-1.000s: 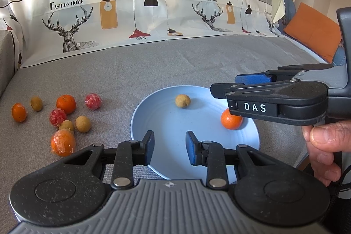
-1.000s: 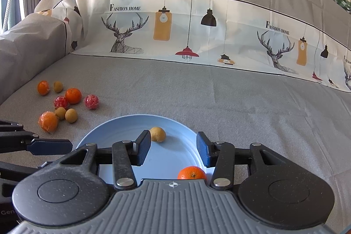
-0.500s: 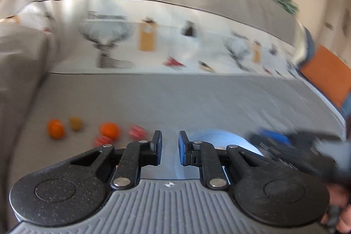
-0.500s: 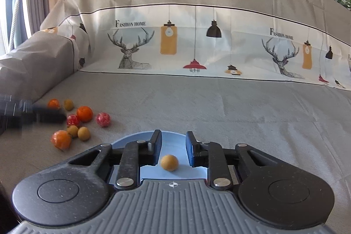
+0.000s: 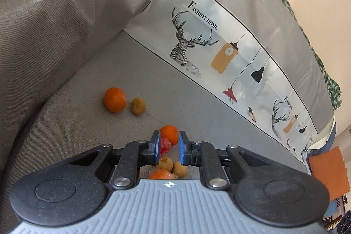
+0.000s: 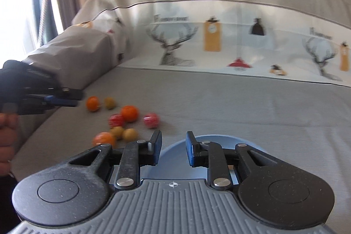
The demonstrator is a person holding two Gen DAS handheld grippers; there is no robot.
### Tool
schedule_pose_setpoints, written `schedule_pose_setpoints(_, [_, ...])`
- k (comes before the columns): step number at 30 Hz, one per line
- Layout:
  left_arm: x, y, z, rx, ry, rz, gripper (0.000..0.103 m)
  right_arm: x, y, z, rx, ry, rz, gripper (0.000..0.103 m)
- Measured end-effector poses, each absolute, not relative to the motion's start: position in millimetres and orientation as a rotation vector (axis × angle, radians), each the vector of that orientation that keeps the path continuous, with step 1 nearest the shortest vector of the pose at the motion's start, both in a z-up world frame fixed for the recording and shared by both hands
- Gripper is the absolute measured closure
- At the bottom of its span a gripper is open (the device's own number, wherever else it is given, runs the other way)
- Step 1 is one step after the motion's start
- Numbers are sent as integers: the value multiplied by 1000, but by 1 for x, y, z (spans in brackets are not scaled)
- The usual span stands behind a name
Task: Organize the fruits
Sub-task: 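Move both tools back to the fruit cluster beside the plate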
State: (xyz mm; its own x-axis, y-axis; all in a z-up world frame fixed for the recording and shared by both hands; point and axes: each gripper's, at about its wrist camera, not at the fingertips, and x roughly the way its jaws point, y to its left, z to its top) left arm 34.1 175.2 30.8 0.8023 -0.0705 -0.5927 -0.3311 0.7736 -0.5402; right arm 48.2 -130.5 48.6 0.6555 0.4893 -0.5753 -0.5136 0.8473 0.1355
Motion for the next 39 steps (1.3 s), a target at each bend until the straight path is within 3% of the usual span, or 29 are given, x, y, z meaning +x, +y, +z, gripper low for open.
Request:
schedule_pose_setpoints(8, [56,168,5,-693,708,140,82,56,-79,38,-48,688,673,78])
schedule_pose_setpoints(13, [68,163,-4,-677,729,134,62,70,-61,28,-47,730,649,78])
schedule_pose_setpoints(27, [97,158,-25,-614,797,151,54,108,-18,-3,-87,836,596,76])
schedule_pose_setpoints(29, [101,158,-28,-607,803,154,54,112,-15,-5,-75,844,595,71])
schedule_pose_setpoints(35, [106,157,-32,-588,815,156,55,114,-9,-6,-94,828,599,71])
schedule_pose_setpoints(39, [105,157,-31,-573,816,161,67,116,-10,-6,-79,843,600,70])
